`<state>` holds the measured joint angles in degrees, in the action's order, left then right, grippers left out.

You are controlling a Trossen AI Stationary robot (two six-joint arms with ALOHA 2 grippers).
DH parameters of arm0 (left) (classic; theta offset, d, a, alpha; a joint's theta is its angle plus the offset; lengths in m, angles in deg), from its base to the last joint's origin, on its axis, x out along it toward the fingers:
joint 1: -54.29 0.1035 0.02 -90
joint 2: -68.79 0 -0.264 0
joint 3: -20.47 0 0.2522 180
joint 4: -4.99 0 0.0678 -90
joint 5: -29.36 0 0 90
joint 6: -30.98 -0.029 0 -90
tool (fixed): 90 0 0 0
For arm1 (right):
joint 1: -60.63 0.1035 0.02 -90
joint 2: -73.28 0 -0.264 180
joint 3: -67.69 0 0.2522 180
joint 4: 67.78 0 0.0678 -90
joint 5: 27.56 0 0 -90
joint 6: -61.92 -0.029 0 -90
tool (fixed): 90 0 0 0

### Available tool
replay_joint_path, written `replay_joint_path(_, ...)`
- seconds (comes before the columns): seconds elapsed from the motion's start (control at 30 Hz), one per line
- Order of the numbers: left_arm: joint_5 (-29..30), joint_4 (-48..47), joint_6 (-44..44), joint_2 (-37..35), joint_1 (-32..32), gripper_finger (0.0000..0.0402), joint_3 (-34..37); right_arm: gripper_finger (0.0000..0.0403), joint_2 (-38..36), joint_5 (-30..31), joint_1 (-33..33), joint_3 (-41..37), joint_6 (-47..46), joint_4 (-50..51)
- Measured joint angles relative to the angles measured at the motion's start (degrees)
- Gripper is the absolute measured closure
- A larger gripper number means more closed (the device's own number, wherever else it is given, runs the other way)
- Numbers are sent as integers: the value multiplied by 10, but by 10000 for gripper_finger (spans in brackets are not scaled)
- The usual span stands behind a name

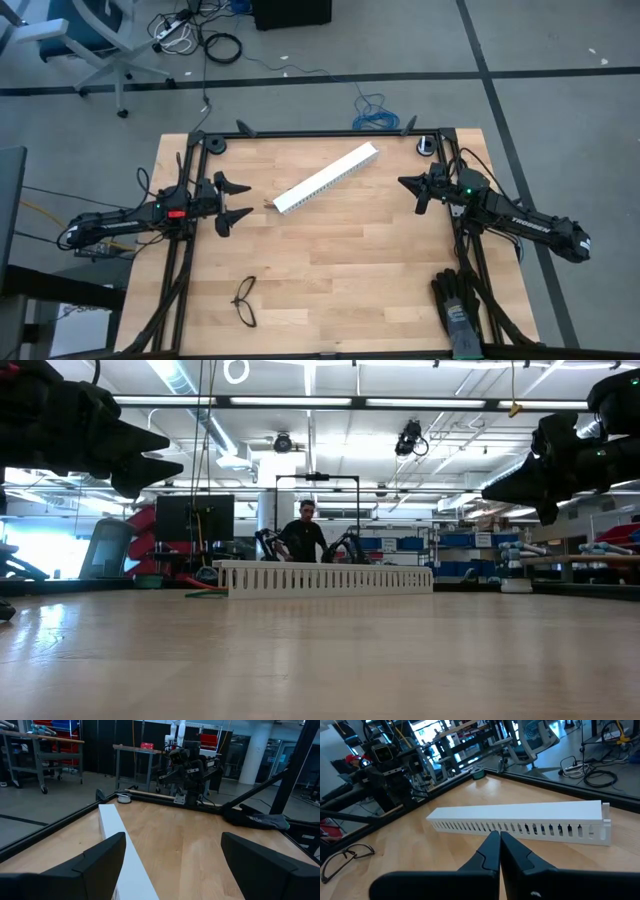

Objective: Ziptie cables
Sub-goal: Return to Home Position

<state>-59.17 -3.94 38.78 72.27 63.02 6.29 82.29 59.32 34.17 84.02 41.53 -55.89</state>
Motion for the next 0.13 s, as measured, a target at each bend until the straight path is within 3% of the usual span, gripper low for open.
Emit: replay_joint_path(0.13,0,0,0,0,0,62,0,401,0,0,0,0,0,0)
